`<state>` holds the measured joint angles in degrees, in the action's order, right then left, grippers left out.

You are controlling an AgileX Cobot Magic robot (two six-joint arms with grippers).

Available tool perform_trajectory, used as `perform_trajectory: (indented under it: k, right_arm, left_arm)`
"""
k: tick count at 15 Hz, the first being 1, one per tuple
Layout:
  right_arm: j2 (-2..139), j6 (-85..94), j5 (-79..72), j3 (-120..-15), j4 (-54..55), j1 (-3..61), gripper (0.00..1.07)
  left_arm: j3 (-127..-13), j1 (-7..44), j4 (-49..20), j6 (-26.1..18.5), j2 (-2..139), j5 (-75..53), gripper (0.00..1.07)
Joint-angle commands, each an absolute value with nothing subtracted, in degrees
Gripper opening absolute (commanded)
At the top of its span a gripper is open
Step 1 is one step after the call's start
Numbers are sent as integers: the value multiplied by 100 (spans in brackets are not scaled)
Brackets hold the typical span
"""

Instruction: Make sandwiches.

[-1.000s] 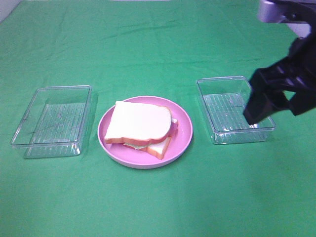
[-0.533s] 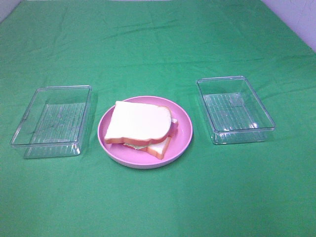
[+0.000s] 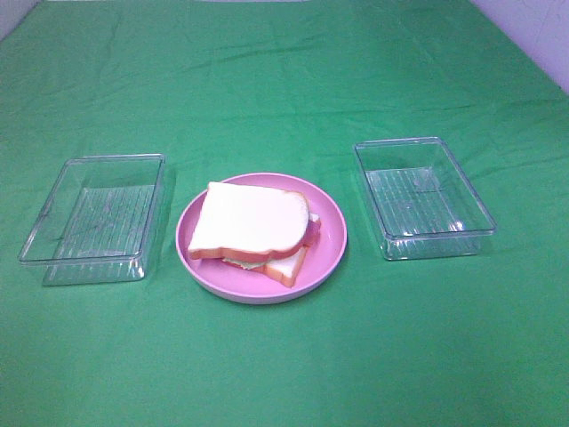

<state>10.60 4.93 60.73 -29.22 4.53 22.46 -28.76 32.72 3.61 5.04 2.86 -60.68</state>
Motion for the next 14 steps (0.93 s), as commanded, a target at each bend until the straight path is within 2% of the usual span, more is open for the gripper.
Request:
perform_trajectory:
  k: [1,12,14]
  right_arm:
    - [1031,573,6079,-2899,435,2275,78]
    - [1014,567,6079,-2899,435,2275,78]
    - [985,567,6079,-2899,498,1925,78]
  left_arm:
    - [-2882,3289,327,504,258,-6010,74]
    - [-2882,3272,332,504,235,-6005,74]
    - [-2882,2893,344,504,235,-6005,74]
